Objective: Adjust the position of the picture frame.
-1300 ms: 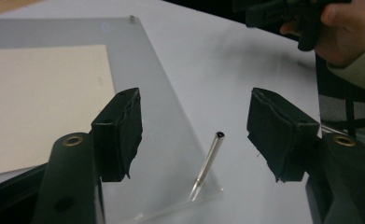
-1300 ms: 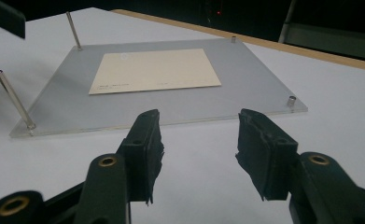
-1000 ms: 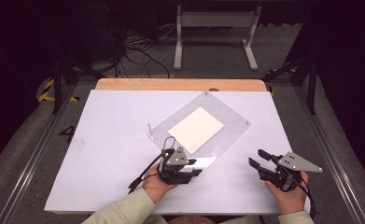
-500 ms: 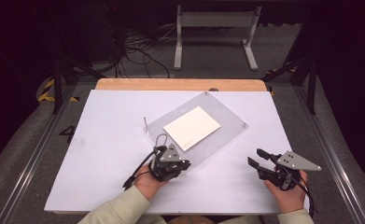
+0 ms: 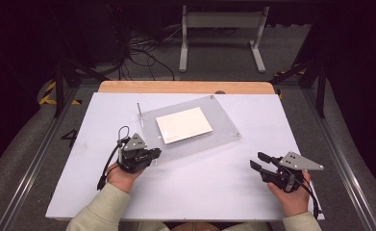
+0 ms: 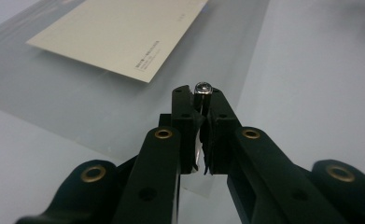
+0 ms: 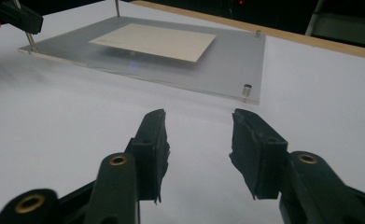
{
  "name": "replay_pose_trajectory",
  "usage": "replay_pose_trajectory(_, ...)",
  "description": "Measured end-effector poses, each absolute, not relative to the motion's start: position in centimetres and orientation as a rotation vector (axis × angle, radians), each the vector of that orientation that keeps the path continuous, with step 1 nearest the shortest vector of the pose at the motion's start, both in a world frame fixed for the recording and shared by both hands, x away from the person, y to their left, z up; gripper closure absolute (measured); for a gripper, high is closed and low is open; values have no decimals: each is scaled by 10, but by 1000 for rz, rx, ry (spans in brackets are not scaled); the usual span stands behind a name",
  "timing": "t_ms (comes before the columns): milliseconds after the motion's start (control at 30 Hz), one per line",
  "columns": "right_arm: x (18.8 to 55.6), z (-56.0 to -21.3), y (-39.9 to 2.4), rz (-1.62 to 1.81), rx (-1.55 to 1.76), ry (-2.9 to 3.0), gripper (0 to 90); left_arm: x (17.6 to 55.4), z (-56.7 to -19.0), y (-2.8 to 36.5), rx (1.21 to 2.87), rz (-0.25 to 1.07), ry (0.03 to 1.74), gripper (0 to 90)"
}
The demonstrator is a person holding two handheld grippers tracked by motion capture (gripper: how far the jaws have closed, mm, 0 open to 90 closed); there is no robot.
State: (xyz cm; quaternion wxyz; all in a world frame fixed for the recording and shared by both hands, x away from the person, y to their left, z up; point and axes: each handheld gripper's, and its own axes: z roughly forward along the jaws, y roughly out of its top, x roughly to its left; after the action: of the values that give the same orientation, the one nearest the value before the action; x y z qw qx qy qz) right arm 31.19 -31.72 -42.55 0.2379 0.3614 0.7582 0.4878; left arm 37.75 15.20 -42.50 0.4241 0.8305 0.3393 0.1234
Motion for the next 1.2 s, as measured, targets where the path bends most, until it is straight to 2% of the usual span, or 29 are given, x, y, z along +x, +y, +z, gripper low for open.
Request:
replay_pose_trajectory(233,332,-420,-304,1280,1029,2184,658,392,-442,172,2081,376,997,838)
replay_pose_trajectory(500,356,-408,-285,1204,996,2289,728,392,-446,173,2075,415,985,838)
replay_pose_trajectory(633,377,-399,-277,1127,964,2310,703,391,-446,173,2067,403,984,817)
replay_pose_trajectory(700,388,-394,-272,1098,899,2323,704,392,-447,175,2043,362,992,698)
replay_pose_trajectory(800,406,-389,-263,1049,885,2371,744,392,-447,175,2044,353,985,648)
replay_pose_trajectory(933,426,-393,-252,979,875,2453,728,391,-447,176,2052,363,974,629)
replay_pose_trajectory(1033,440,-402,-246,949,907,2505,668,391,-446,176,2034,350,982,613)
replay_pose_trajectory(1200,457,-419,-247,907,982,2557,676,391,-445,178,2024,348,987,591)
